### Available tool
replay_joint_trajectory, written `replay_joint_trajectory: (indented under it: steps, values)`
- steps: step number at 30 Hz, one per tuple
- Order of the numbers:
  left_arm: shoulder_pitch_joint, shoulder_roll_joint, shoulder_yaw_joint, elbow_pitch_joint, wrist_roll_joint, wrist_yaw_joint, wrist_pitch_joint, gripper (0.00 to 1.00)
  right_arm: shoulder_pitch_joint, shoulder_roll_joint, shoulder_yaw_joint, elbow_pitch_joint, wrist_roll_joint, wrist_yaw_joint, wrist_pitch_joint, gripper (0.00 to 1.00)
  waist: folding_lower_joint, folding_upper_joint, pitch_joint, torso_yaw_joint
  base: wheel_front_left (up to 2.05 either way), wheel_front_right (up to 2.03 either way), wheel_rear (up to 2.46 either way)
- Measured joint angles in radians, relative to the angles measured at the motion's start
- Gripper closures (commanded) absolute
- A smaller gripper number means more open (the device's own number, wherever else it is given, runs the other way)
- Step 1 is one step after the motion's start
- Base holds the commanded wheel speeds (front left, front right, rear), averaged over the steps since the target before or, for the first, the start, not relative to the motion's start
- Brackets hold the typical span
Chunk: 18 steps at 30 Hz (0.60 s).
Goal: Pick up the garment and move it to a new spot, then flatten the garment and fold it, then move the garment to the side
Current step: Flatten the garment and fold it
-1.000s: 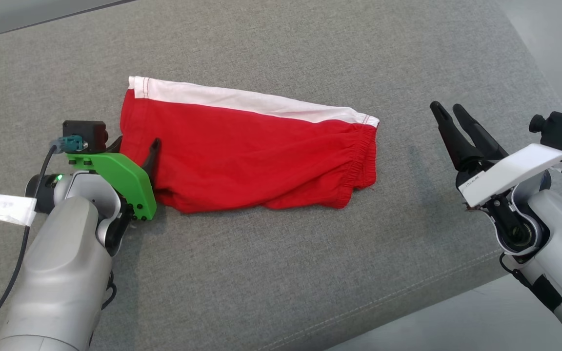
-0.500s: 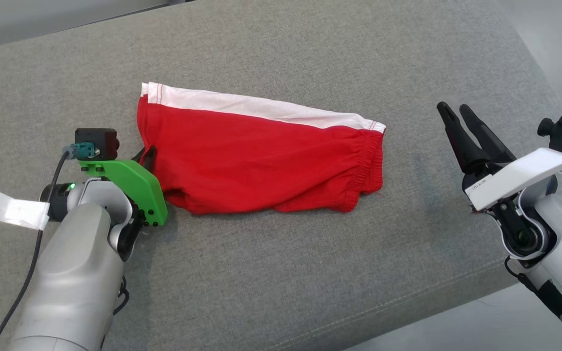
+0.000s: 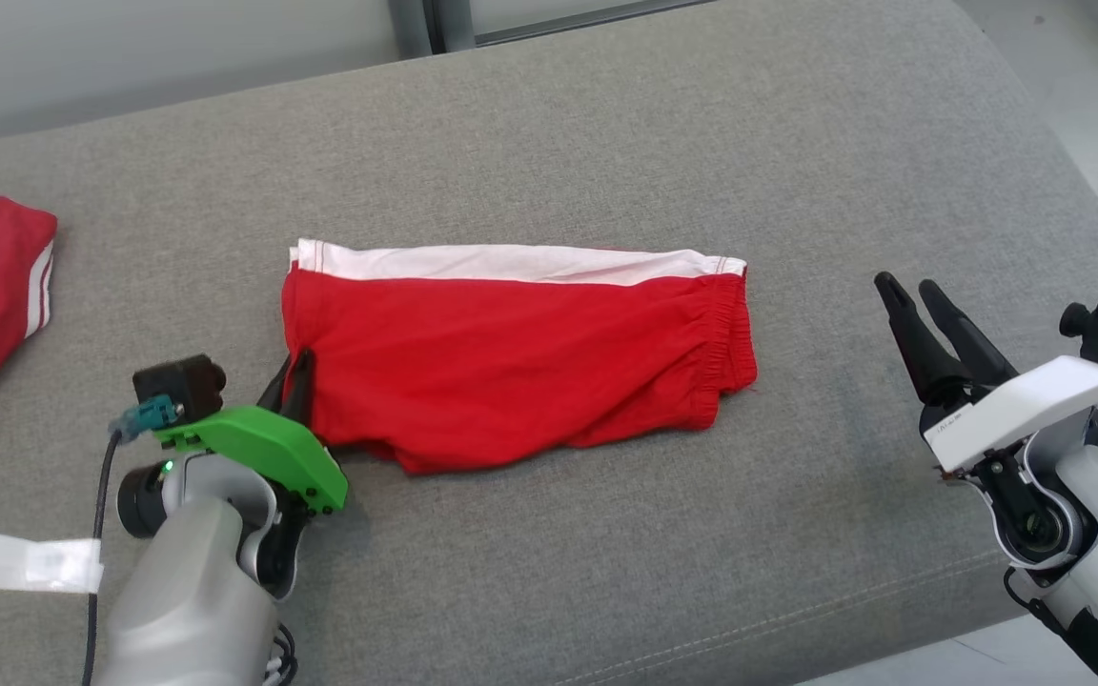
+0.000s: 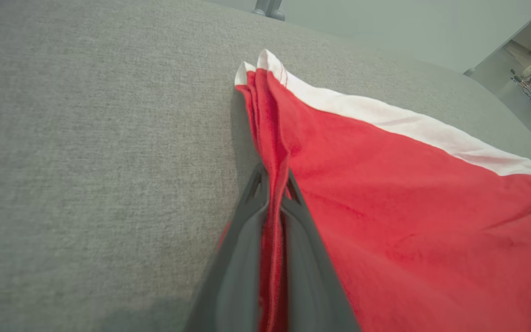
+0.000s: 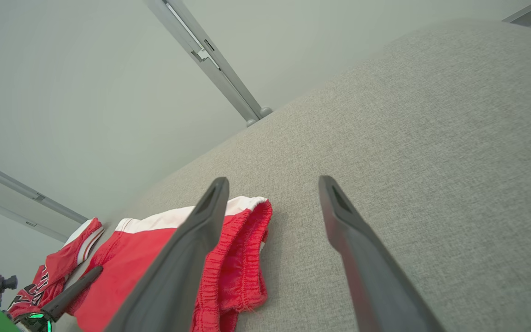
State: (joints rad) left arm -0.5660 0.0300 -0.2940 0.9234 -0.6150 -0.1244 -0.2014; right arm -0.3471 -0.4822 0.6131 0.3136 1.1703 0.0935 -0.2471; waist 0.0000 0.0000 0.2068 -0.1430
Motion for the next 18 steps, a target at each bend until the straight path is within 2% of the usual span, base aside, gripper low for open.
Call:
replay_joint_trajectory:
  steps: [6,11,18]
  values:
    - [0.086,-0.008,0.011,-0.023,-0.04,0.002,-0.03,1.0,0.024,-0.001,0.008,0.013,-0.001,-0.008,0.0,0.0,0.0,0.0,-0.035,0.035,0.0,0.0,0.0]
    - [0.156,-0.008,-0.004,-0.05,-0.052,0.002,-0.036,1.0,0.03,0.002,0.047,0.036,-0.021,-0.03,0.005,0.0,0.0,0.0,-0.071,0.071,0.0,0.0,0.0]
    - [0.207,-0.006,-0.051,-0.107,-0.098,0.003,-0.038,1.0,0.028,0.04,0.099,0.056,-0.027,-0.035,0.061,0.0,0.0,0.0,-0.108,0.116,0.0,0.0,0.0]
